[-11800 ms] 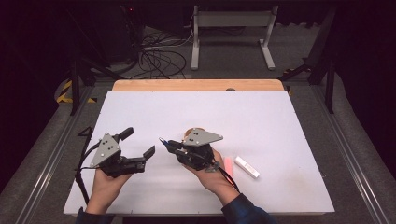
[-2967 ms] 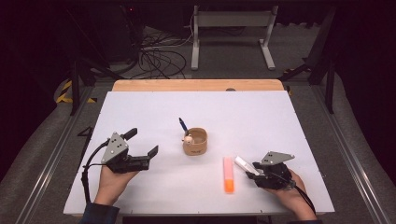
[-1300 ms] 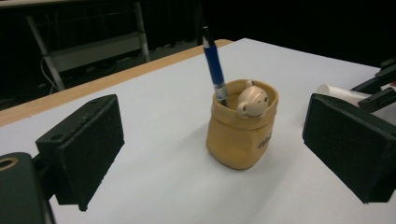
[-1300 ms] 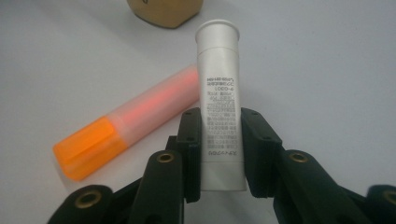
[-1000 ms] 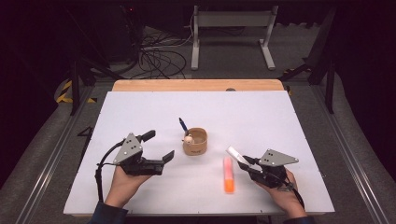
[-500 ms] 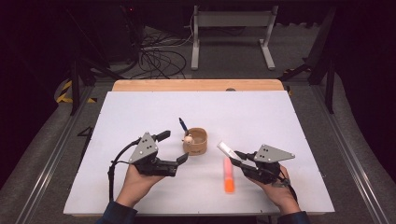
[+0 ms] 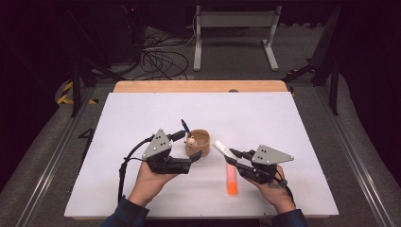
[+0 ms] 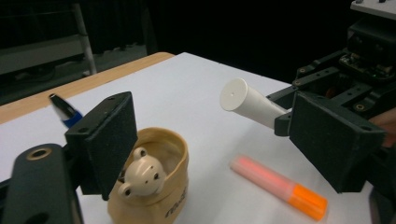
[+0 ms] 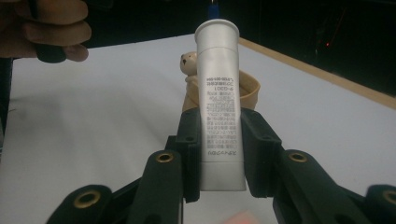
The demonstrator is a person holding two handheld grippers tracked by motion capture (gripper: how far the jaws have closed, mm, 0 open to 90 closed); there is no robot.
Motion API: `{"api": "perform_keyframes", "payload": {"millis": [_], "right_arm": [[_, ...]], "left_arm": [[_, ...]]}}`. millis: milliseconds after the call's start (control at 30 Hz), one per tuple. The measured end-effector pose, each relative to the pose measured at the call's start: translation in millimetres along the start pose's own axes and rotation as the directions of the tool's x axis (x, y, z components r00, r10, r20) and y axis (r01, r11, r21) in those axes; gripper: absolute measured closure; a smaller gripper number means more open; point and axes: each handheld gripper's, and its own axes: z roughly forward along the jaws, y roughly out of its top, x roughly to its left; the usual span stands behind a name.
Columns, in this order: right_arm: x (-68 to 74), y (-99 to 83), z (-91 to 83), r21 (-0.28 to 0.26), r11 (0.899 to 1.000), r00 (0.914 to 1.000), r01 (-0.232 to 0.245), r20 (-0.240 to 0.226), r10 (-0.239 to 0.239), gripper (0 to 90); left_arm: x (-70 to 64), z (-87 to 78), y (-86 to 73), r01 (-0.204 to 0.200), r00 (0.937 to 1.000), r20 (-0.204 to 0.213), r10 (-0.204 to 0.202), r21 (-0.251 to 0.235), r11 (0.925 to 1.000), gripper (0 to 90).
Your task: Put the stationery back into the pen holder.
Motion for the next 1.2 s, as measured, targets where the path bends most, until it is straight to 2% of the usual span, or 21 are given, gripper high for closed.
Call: {"api": "perform_keyframes", "payload": {"millis": [300,467,567,733,900,1200], "right_arm": [[1.5,-0.5,-3.2,-0.054,0.998,0.9994,0.027,0.022,-0.026,71.6],[1.6,-1.0,-5.4,-0.072,0.997,0.9991,0.034,0.027,-0.032,71.6],[1.9,-0.9,-6.6,-0.086,0.996,0.9988,0.039,0.031,-0.037,71.5],[2.7,-1.1,-7.2,-0.101,0.993,0.9980,0.057,0.035,-0.054,71.6],[5.2,-2.2,-6.8,-0.125,0.989,0.9970,0.075,0.031,-0.071,71.6],[7.8,-2.0,-7.4,-0.164,0.981,0.9944,0.104,0.031,-0.100,71.5]], "left_arm": [[-9.5,22.1,4.8,0.004,0.9994,0.033,-0.004,-0.005,1.0000,25.1],[-13.4,33.2,9.4,0.035,0.9972,0.068,-0.033,-0.030,0.9989,29.1],[-16.0,38.8,10.9,0.026,0.9968,0.076,-0.024,-0.023,0.9994,32.2],[-19.2,46.4,11.4,0.037,0.9954,0.089,-0.035,-0.015,0.9992,33.4],[-19.2,50.5,11.2,0.069,0.9917,0.110,-0.067,-0.018,0.9974,36.0],[-17.2,51.6,11.2,0.094,0.9863,0.138,-0.091,-0.016,0.9954,42.5]]}}
